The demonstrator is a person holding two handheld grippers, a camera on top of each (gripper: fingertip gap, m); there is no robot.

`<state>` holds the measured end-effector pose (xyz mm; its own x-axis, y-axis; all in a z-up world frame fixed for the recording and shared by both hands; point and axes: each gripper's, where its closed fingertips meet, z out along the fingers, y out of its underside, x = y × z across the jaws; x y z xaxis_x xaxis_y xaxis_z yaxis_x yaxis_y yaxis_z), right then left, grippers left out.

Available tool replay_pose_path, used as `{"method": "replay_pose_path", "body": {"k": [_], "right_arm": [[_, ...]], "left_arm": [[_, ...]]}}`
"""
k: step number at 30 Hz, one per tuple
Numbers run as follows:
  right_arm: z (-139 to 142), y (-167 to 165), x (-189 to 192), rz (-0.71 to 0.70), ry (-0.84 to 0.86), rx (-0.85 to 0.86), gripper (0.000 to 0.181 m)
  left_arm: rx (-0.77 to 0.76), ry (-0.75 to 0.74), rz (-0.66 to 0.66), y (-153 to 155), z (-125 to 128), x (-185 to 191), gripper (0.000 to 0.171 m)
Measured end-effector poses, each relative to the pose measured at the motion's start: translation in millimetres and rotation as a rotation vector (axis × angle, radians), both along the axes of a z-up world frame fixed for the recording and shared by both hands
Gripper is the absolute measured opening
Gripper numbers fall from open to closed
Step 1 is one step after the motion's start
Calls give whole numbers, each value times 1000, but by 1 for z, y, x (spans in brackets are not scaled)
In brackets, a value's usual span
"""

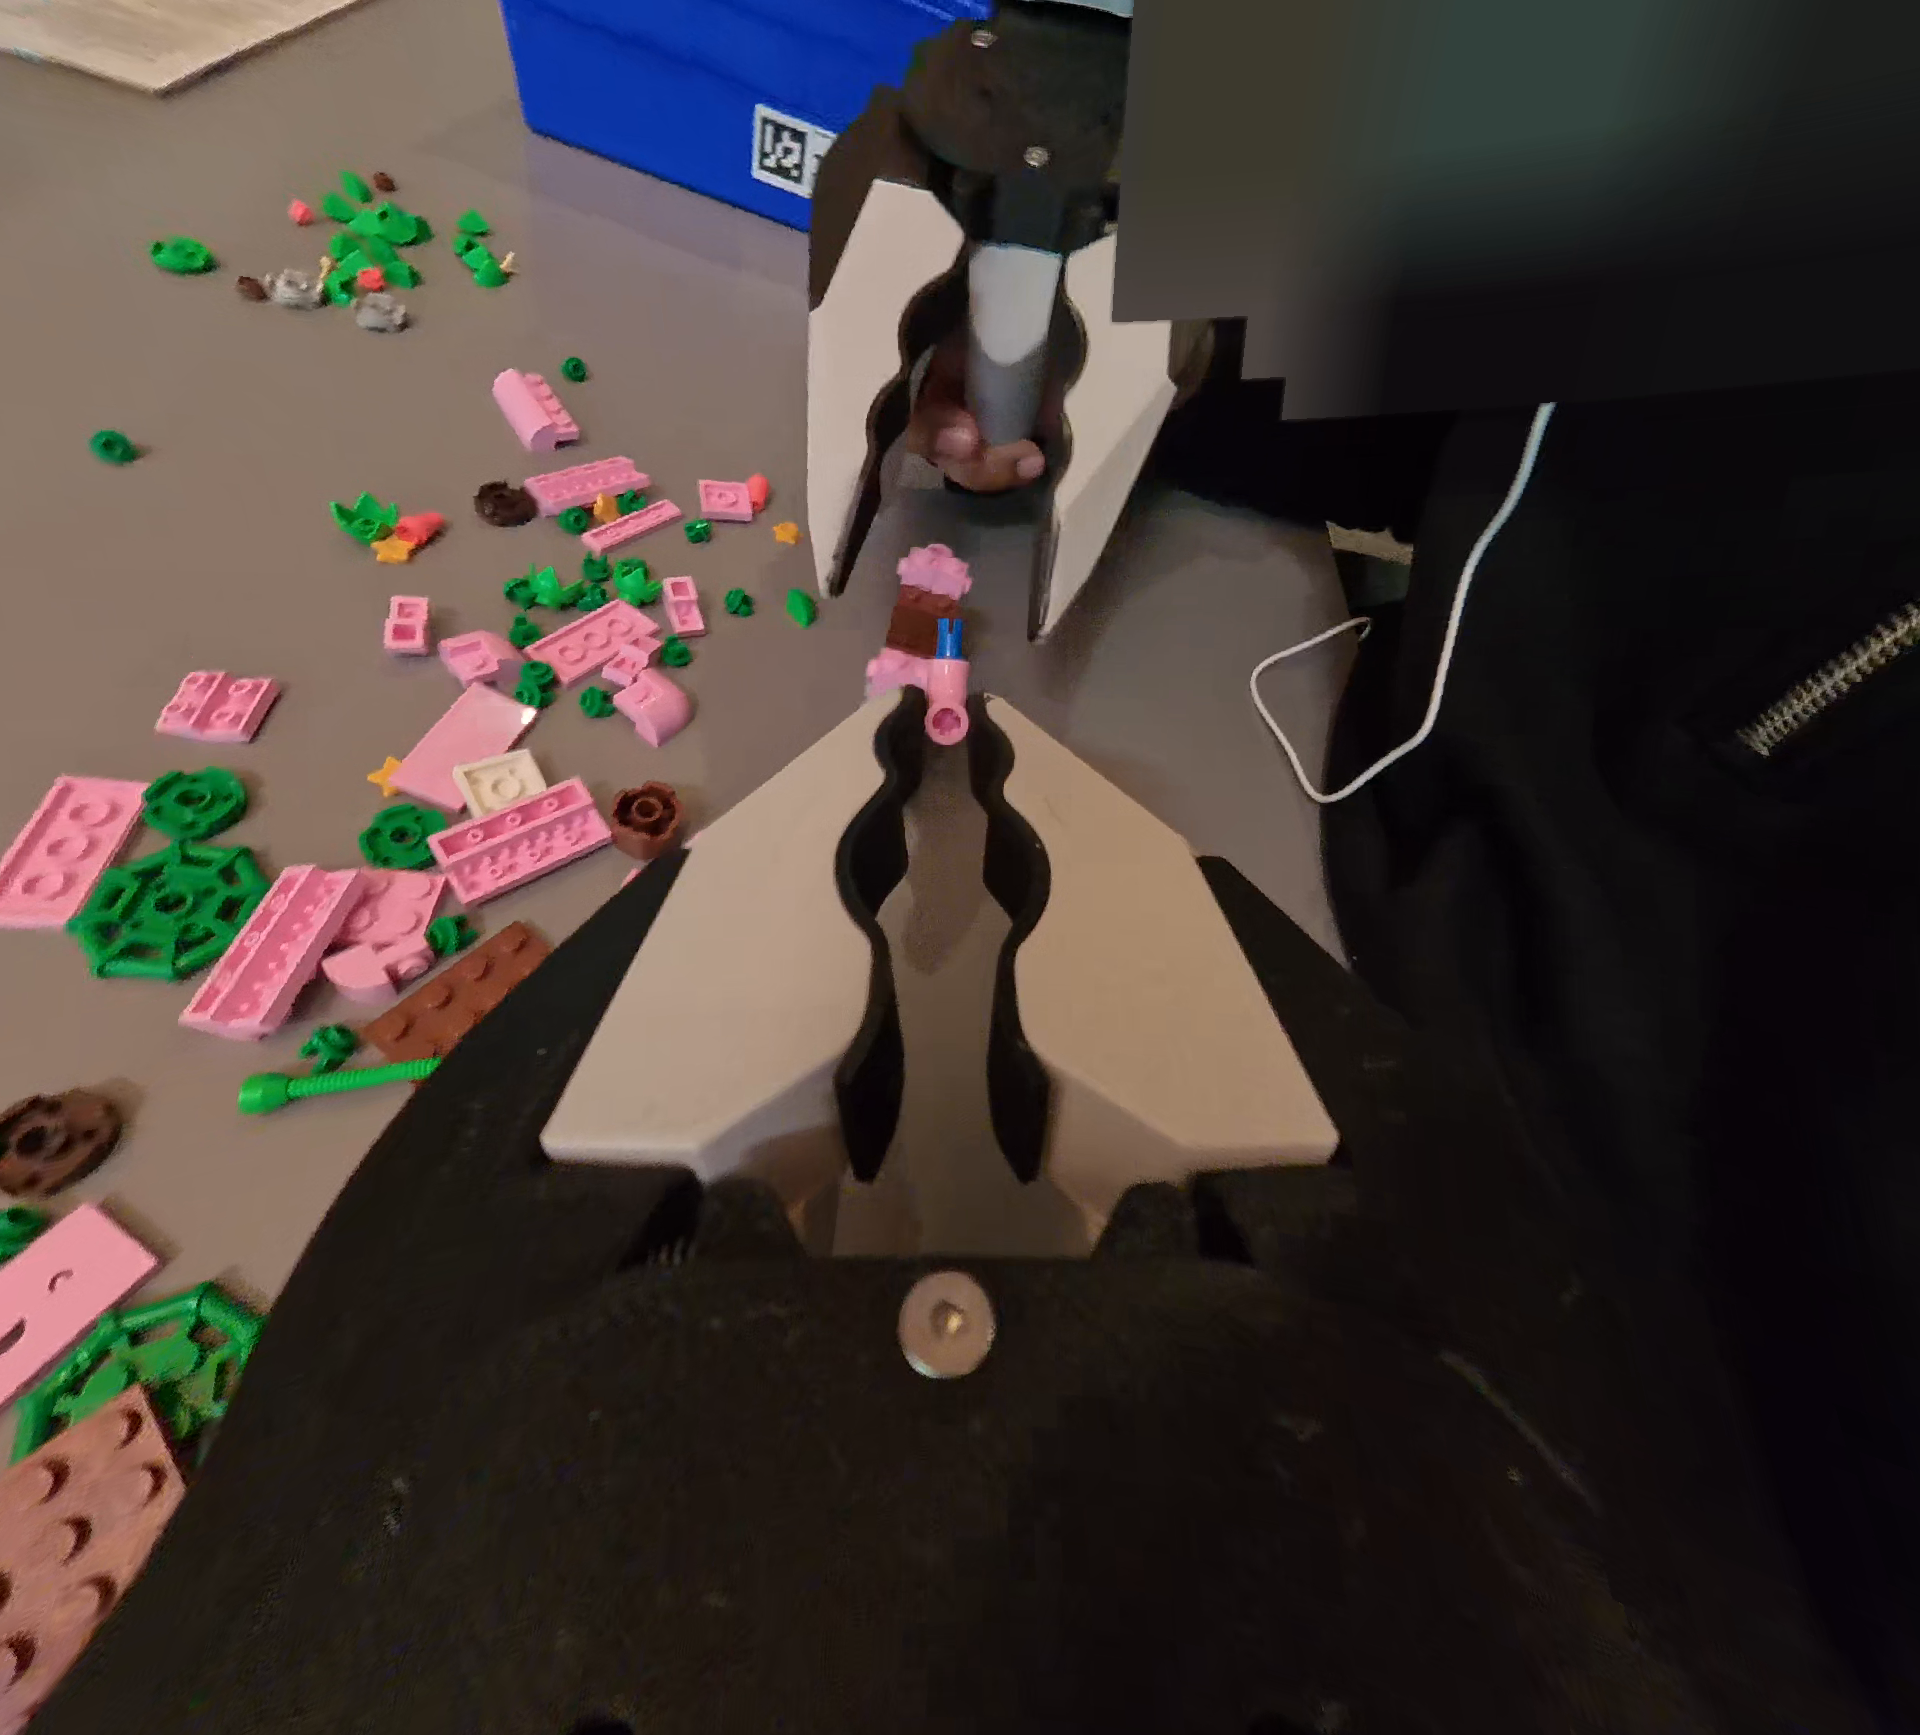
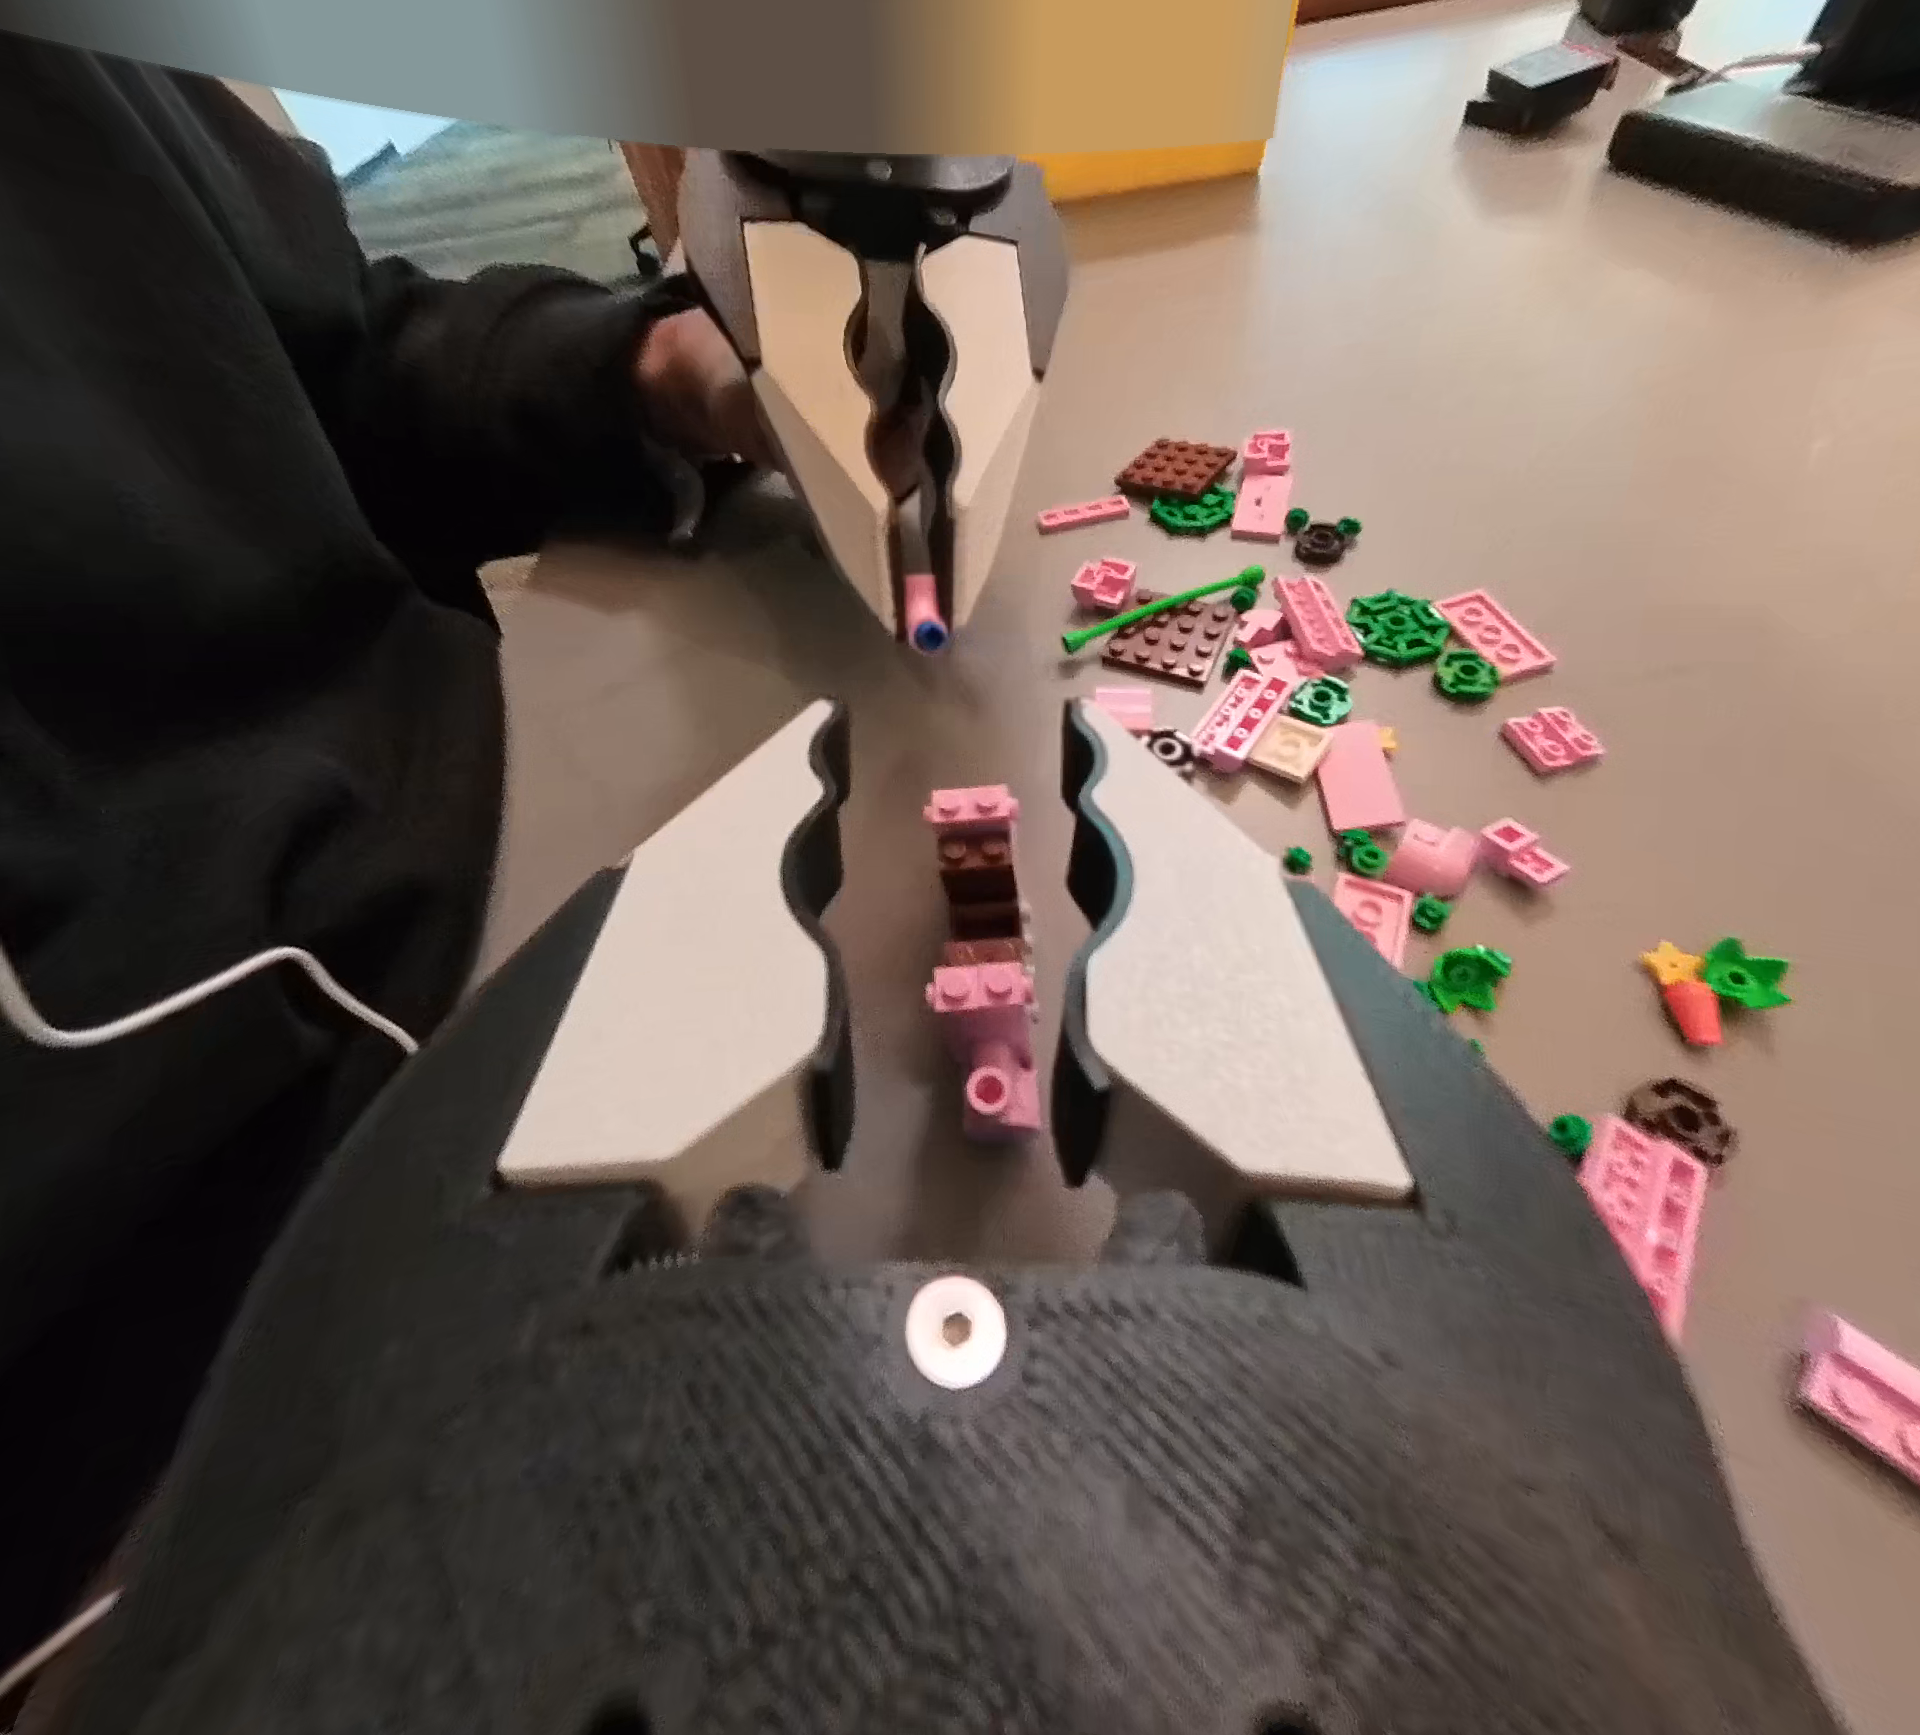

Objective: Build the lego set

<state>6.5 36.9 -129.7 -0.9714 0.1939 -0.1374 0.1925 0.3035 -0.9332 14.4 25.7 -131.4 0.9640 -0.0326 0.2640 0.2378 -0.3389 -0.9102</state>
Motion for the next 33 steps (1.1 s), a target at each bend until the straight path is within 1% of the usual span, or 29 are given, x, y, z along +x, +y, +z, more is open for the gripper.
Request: {"method": "replay_pose_path", "body": {"k": [2, 4, 6, 10, 11, 18, 21, 23, 26, 30, 33], "right_arm": [[2, -4, 6, 27, -12, -19, 34], [2, -8, 11, 50, -11, -22, 28], [0, -10, 14, 67, -10, -11, 23], [0, -12, 18, 86, -4, -14, 7], [1, -12, 18, 87, -3, -16, 6], [2, -12, 19, 88, 11, -20, 6], [4, -13, 18, 87, 7, -28, 10], [3, -13, 20, 96, 4, -24, 6], [4, -13, 20, 92, 29, -17, 6], [14, -15, 20, 81, 39, -64, 6], [22, -15, 20, 84, -5, -128, 6]], "left_arm": [[-11, 60, -20, 3, -1, 6, 6], [-14, 89, -34, 5, -1, 10, 6], [-4, 88, -44, 6, 1, 13, 6], [2, 69, -53, 7, 1, 14, 6], [3, 70, -51, 7, 1, 14, 6], [18, 55, -58, 7, 3, 15, 6], [19, 37, -68, 7, 3, 16, 6], [13, 47, -64, 7, 2, 16, 6], [22, 38, -67, 7, 4, 16, 6], [88, -12, -75, 6, 14, 17, 6], [141, -50, -75, 5, 23, 17, 6]]}}
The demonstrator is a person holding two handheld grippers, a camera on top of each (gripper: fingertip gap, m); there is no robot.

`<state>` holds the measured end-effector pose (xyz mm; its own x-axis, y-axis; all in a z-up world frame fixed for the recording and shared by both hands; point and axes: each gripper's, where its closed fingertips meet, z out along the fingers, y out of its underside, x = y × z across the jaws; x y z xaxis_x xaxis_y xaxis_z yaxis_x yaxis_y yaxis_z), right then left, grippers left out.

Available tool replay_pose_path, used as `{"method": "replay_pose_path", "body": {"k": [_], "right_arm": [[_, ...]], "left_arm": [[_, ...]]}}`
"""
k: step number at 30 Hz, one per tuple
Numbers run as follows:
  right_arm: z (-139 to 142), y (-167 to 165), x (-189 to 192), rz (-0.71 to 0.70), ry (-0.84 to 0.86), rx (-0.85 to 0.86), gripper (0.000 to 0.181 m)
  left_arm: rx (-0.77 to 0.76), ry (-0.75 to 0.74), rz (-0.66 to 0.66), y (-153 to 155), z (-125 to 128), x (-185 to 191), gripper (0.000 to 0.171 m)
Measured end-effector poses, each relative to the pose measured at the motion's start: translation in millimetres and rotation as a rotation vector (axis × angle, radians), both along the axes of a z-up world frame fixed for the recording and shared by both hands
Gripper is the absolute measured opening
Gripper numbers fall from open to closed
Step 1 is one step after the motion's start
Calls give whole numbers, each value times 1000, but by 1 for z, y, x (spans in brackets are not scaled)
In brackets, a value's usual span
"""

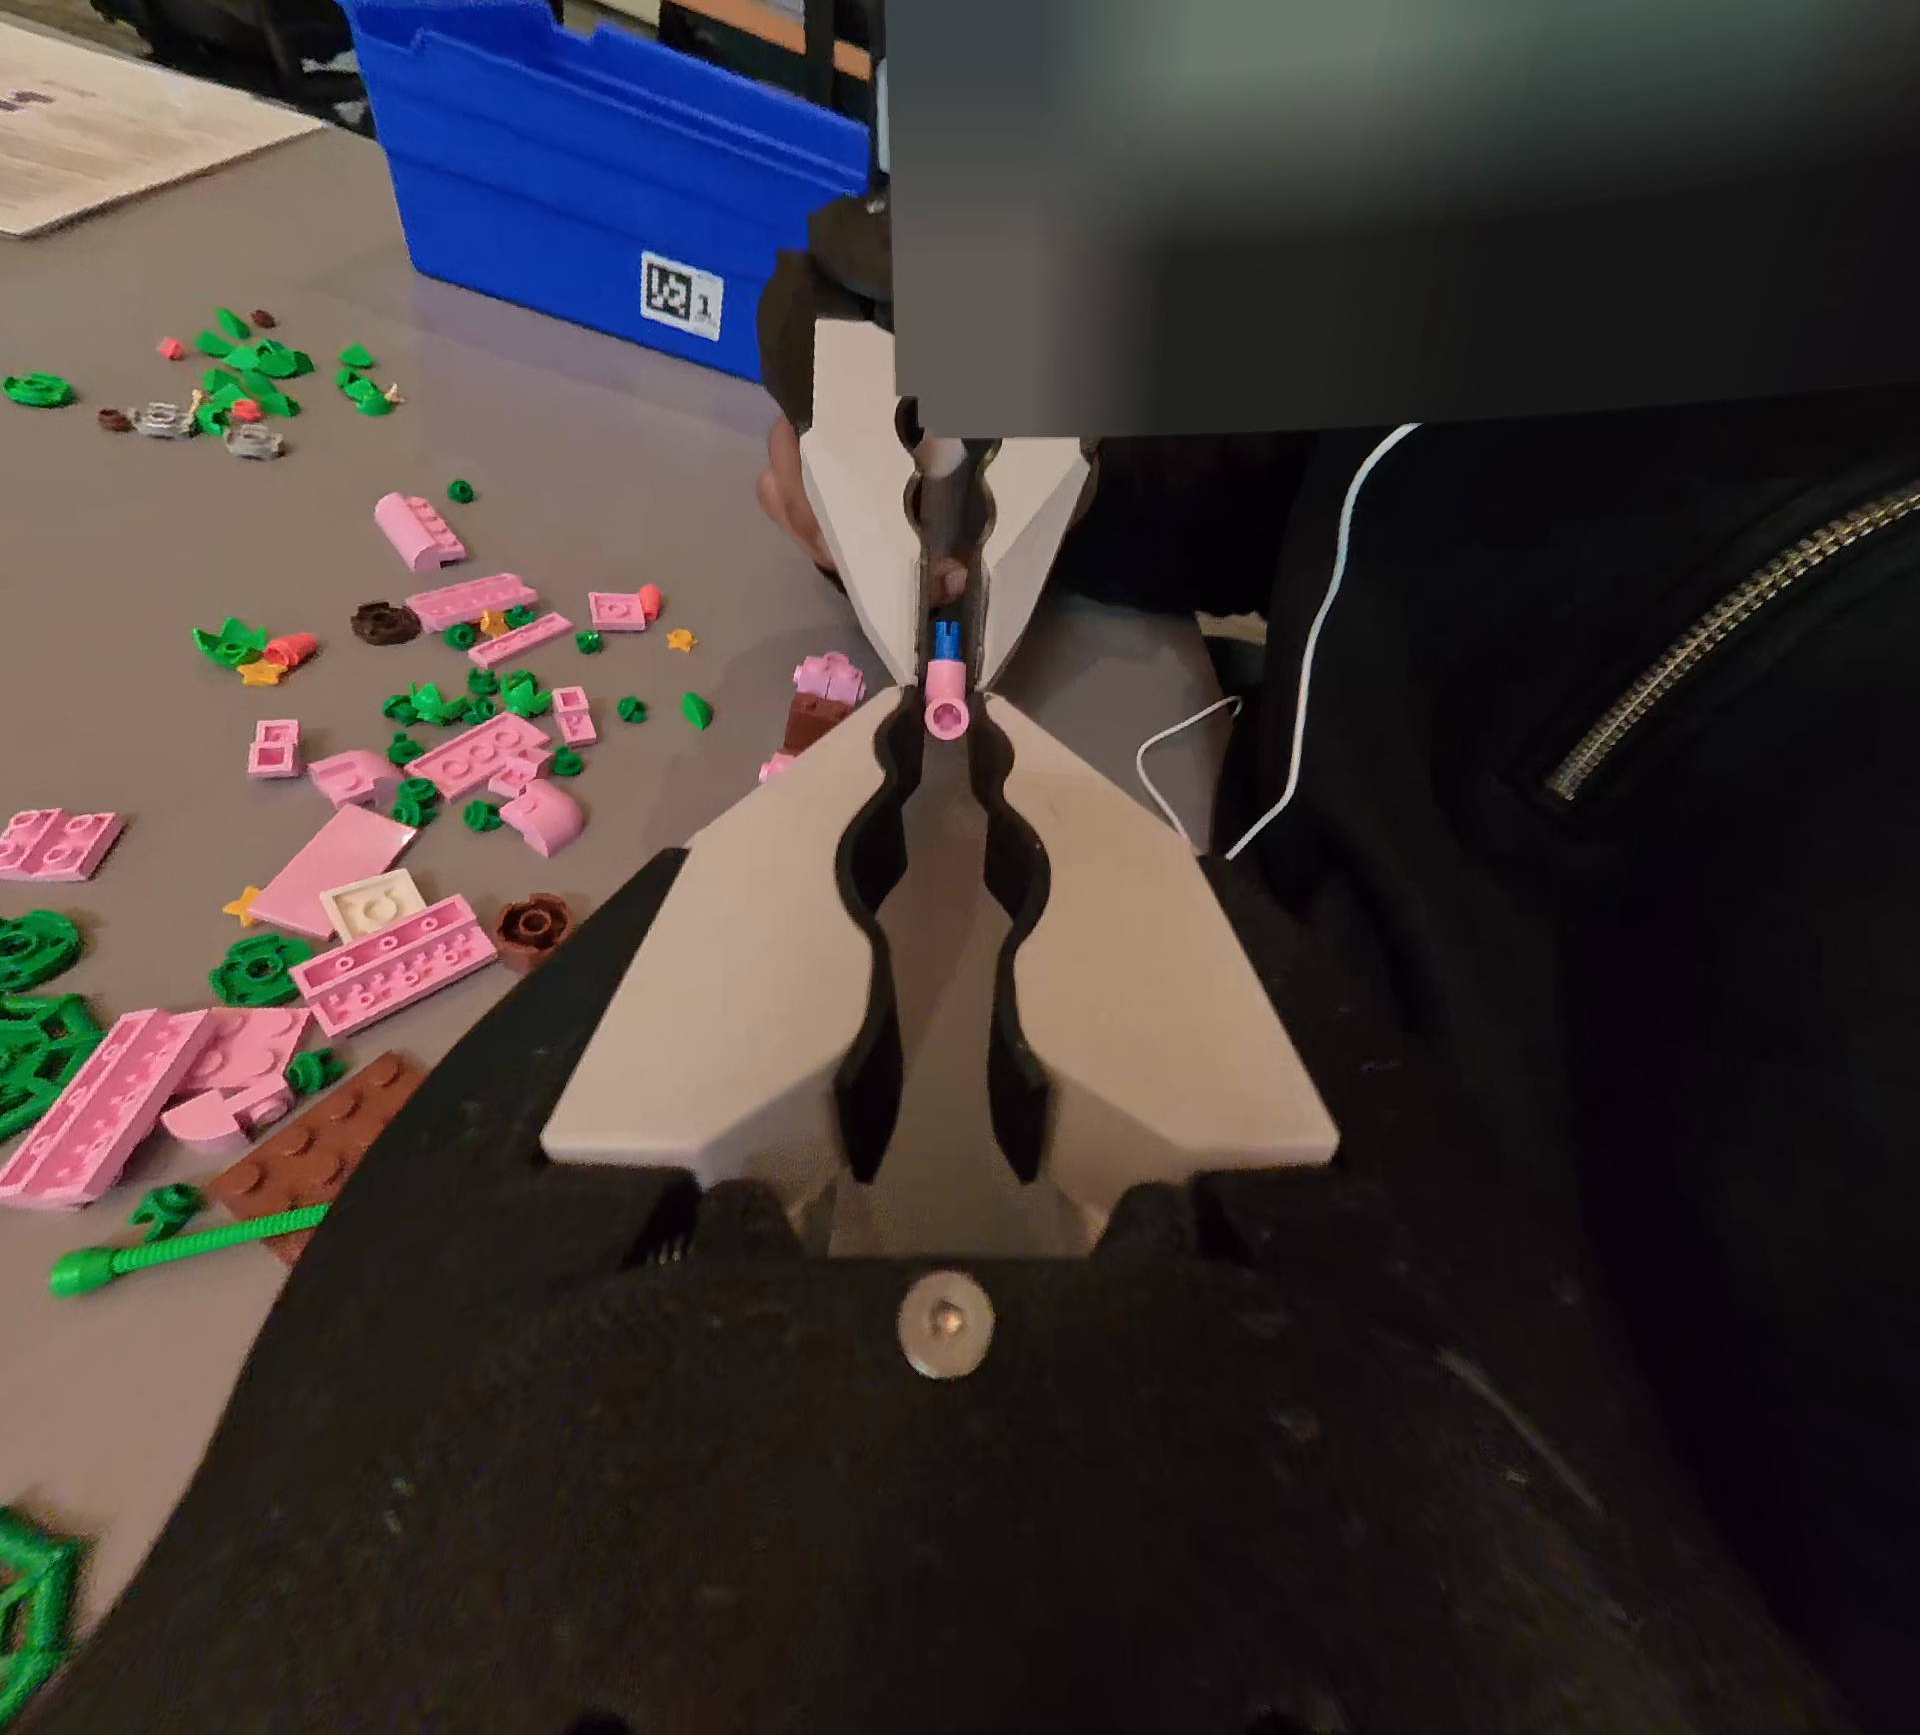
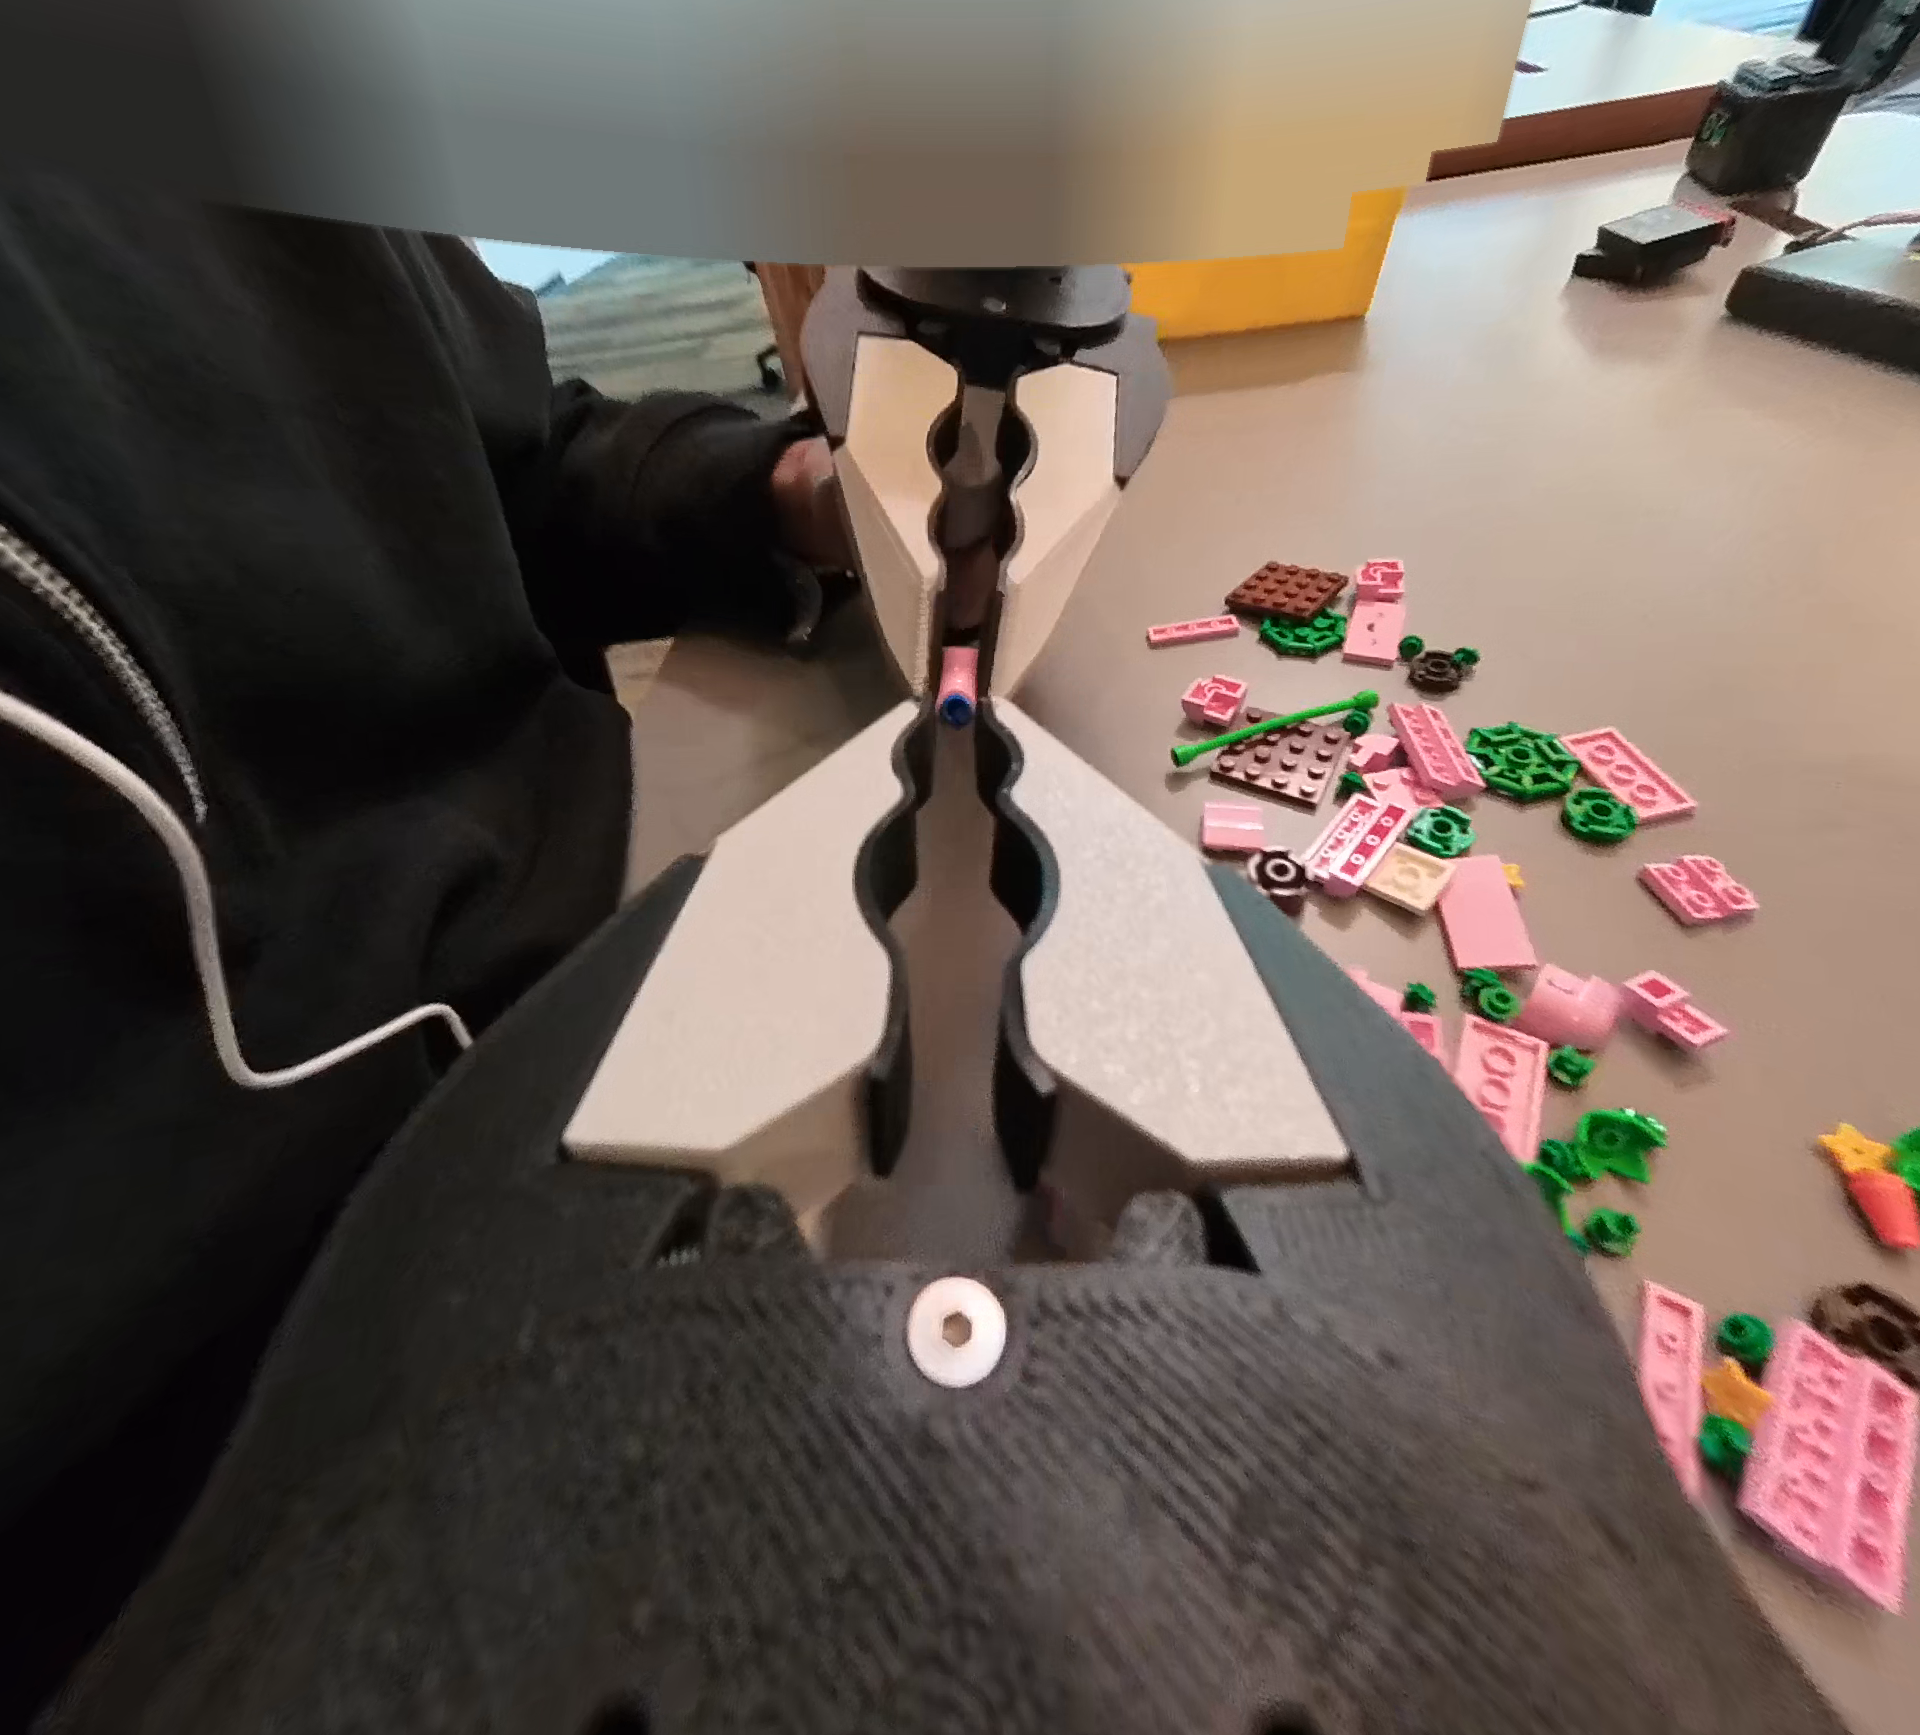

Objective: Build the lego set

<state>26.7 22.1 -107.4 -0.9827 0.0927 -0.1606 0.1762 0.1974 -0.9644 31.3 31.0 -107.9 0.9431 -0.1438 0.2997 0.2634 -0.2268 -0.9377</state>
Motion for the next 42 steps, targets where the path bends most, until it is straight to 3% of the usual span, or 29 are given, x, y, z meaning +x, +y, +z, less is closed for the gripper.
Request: {"method": "replay_pose_path", "body": {"k": [4, 15, 25, 29, 42], "right_arm": [[8, 1, 0, 15, -68, -71, 5], [9, 1, 3, 40, -53, -78, 6], [10, 1, -1, -18, 75, -34, 5], [16, 5, -5, -37, 64, -71, 5], [10, 0, -3, -45, 128, -22, 6]], "left_arm": [[49, -32, 7, 0, 9, 0, 6], [95, -113, -15, -1, 15, 0, 6], [131, -206, -17, -2, 19, -4, 6], [124, -230, -13, -1, 17, -5, 18], [114, -238, -16, -1, 16, -4, 6]]}}
